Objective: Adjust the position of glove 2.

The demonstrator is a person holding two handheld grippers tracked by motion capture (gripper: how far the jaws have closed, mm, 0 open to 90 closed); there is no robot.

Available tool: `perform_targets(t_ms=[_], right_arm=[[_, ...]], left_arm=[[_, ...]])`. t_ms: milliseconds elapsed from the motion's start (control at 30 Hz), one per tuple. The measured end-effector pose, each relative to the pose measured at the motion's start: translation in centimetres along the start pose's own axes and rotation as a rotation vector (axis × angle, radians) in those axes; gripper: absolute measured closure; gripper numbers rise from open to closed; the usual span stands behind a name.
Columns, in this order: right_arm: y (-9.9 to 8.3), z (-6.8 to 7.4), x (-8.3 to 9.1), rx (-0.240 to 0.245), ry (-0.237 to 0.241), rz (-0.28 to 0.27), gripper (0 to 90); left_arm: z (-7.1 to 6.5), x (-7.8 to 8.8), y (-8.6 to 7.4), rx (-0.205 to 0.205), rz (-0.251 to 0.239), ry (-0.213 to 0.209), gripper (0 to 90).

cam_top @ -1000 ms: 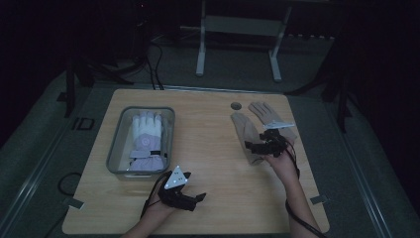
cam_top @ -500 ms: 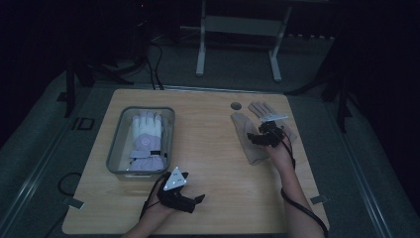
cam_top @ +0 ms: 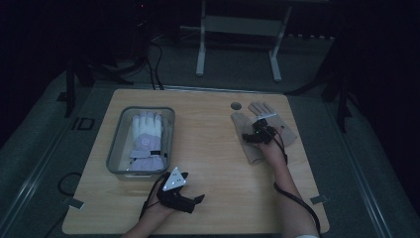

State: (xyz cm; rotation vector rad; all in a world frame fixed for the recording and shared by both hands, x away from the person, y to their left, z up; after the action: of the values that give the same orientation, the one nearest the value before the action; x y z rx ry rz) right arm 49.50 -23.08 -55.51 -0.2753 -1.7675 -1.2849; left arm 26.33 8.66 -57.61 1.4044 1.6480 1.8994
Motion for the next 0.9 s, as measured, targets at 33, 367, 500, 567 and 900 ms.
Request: perform_targets(t_ms=[33, 367, 500, 567, 900], right_arm=[[0.0, 0.1, 0.0, 0.003, -0.005, 0.002, 41.7], [0.7, 1.9, 0.9, -0.123, 0.003, 0.003, 79.7], [1.2, 3.6, 2.3, -0.196, 0.027, -0.071, 79.8], [1.6, 4.7, 3.0, -0.216, 0.039, -0.092, 79.9], [2.8, 9.4, 6.2, -0.333, 0.025, -0.178, 79.9]], left_arm=[[0.0, 0.0, 0.0, -0.006, 0.000, -0.001, 2.7], [-0.1, 0.2, -0.1, 0.000, -0.014, 0.007, 2.6], [-0.2, 0.1, 0.0, -0.002, -0.010, 0.009, 2.7], [-0.2, 0.1, -0.1, -0.002, -0.011, 0.010, 2.7], [-0.3, 0.2, 0.0, -0.007, -0.020, 0.023, 2.7]])
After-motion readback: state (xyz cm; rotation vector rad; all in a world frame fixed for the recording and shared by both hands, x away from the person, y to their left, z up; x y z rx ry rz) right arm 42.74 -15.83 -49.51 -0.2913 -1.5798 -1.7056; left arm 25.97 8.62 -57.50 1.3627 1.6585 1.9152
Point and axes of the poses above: each handheld gripper's, and its own axes: x roughly backward along the jaws, y roughly out of its top, z roughly to its left, the point moved 1 cm from there along -x, roughly forward along the jaws
